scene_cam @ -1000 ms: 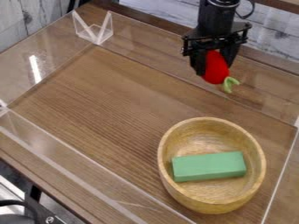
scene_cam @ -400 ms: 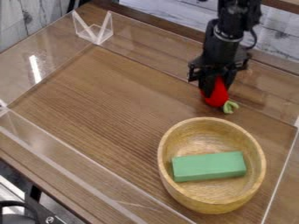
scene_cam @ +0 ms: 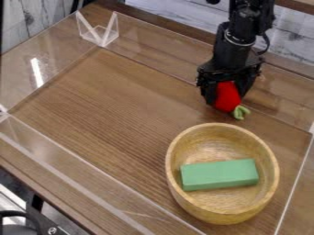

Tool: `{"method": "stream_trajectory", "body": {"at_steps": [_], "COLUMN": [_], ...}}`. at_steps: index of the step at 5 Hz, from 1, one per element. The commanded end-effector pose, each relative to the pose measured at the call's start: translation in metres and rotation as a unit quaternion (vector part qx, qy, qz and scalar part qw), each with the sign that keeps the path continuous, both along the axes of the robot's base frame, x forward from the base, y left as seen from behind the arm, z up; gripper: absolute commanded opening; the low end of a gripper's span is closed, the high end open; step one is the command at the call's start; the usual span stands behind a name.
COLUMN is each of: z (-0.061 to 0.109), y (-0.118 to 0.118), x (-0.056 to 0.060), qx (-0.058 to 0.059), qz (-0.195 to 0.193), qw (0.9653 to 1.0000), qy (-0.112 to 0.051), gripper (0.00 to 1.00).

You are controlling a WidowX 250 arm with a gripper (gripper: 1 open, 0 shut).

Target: Move the red fruit to the right side of the table

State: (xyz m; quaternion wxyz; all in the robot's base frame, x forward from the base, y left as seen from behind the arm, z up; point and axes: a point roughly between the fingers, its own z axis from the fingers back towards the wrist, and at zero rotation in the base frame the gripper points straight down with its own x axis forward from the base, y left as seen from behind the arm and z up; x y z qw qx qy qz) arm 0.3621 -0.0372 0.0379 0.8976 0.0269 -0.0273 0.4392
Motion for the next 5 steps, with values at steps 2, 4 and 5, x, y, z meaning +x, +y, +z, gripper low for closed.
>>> {"method": "stream_trajectory", "body": {"at_steps": [2, 4, 5], "z": [0.043, 0.073, 0.097], "y": [0.002, 0.008, 0.017], "x": [0.011, 0.011, 0.009], "qx": [-0.023, -0.051, -0.074], "qz": [-0.006, -0.007, -0.010], "qw": [0.9995, 0.9985, 0.9969], "qy": [-0.021, -0.021, -0.025], "gripper": [1.00, 1.00, 1.00]}}
